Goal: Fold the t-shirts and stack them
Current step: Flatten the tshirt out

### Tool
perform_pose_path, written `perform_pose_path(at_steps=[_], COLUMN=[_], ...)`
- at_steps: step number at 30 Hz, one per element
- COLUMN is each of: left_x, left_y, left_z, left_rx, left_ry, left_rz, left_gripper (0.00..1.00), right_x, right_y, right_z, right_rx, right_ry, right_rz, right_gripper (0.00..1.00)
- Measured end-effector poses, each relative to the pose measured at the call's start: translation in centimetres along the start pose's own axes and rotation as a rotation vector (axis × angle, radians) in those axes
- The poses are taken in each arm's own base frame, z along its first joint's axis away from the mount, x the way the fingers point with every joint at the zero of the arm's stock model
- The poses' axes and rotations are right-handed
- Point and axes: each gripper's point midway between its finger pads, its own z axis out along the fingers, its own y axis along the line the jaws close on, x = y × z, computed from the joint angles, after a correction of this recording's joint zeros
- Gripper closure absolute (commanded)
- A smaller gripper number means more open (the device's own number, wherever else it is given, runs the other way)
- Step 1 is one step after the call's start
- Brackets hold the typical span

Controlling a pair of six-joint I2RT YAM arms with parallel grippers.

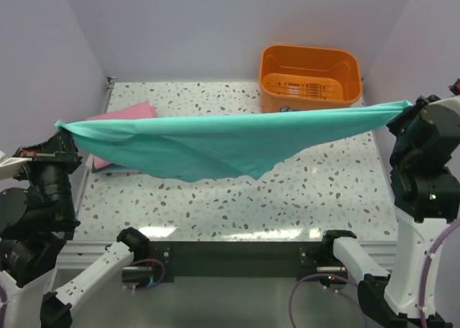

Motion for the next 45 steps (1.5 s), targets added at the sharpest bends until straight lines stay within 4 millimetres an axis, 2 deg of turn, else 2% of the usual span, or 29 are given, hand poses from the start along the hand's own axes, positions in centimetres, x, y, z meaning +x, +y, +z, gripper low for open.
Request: perform_pose_path(at_steps=[3,5,7,8,9,11,12,13,16,18,19,21,22,23,24,26,29,31,33,35,37,39,41,45], left_x=[-0.9,-0.3,1.0,2.1,3.8,8.4,10.6,13.8,24.0,30.0,32.7,36.7,38.0,38.7,39.2,39.5,39.9,40.1,40.2,40.3,40.4,40.4,40.4,40.3], left_y=[-0.8,-1.4,-2.1,-2.4,-2.7,-2.8,-2.7,-2.4,0.6,4.0,6.0,9.5,10.9,11.6,12.1,12.2,11.4,11.3,11.4,11.7,11.9,12.1,12.3,12.6], left_z=[-0.2,0.2,1.1,1.7,2.5,4.4,5.1,6.0,7.8,7.5,6.9,5.5,4.9,4.5,4.2,4.1,4.5,4.6,4.4,4.1,3.8,3.3,3.0,2.7], left_rx=[0.035,0.045,0.039,0.031,0.018,-0.022,-0.037,-0.052,-0.112,-0.157,-0.183,-0.226,-0.242,-0.251,-0.252,-0.245,-0.216,-0.207,-0.206,-0.207,-0.202,-0.195,-0.19,-0.19], left_ry=[-0.004,0.007,0.022,0.035,0.056,0.119,0.152,0.204,0.382,0.508,0.574,0.687,0.729,0.752,0.767,0.775,0.763,0.762,0.768,0.777,0.785,0.791,0.796,0.798], left_rz=[-0.015,0.002,0.026,0.047,0.078,0.166,0.206,0.255,0.415,0.521,0.571,0.656,0.686,0.7,0.705,0.695,0.653,0.642,0.639,0.634,0.624,0.616,0.61,0.598], left_gripper=[1.0,1.0,1.0,1.0,1.0,1.0,1.0,1.0,1.0,1.0,1.0,1.0,1.0,1.0,1.0,1.0,1.0,1.0,1.0,1.0,1.0,1.0,1.0,1.0], right_x=[-2.0,-2.9,-2.3,-1.3,0.1,3.4,5.8,8.1,16.6,23.1,26.1,30.4,32.3,33.6,34.5,35.2,34.8,34.1,33.7,34.4,35.8,37.8,39.8,43.8], right_y=[-0.2,-0.1,0.1,0.3,0.5,0.8,0.9,0.9,0.5,-0.3,-0.9,-1.8,-2.3,-2.5,-2.6,-2.5,-1.2,0.6,4.5,9.1,11.5,11.6,11.0,9.0], right_z=[-2.1,-2.8,-2.5,-1.8,-0.9,1.1,2.6,3.9,7.6,9.2,9.5,9.7,9.7,9.8,10.0,10.0,9.6,8.3,5.1,-0.3,-5.6,-10.8,-14.2,-19.1], right_rx=[-0.044,-0.062,-0.071,-0.067,-0.059,-0.042,-0.022,-0.002,0.055,0.084,0.099,0.125,0.14,0.151,0.157,0.148,0.094,0.029,-0.122,-0.348,-0.544,-0.7,-0.79,-0.884], right_ry=[-0.045,-0.066,-0.049,-0.026,0.01,0.094,0.155,0.21,0.409,0.551,0.626,0.734,0.787,0.829,0.85,0.874,0.865,0.834,0.798,0.773,0.794,0.852,0.9,0.991], right_rz=[0.025,0.035,0.023,0.01,-0.011,-0.057,-0.091,-0.121,-0.214,-0.268,-0.293,-0.324,-0.344,-0.35,-0.357,-0.357,-0.336,-0.357,-0.417,-0.486,-0.547,-0.632,-0.72,-0.917], right_gripper=[1.0,1.0,1.0,1.0,1.0,1.0,1.0,1.0,1.0,1.0,0.87,0.6,0.25,0.08,0.01,0.01,0.01,0.01,0.01,0.01,0.01,0.01,0.01,0.1])
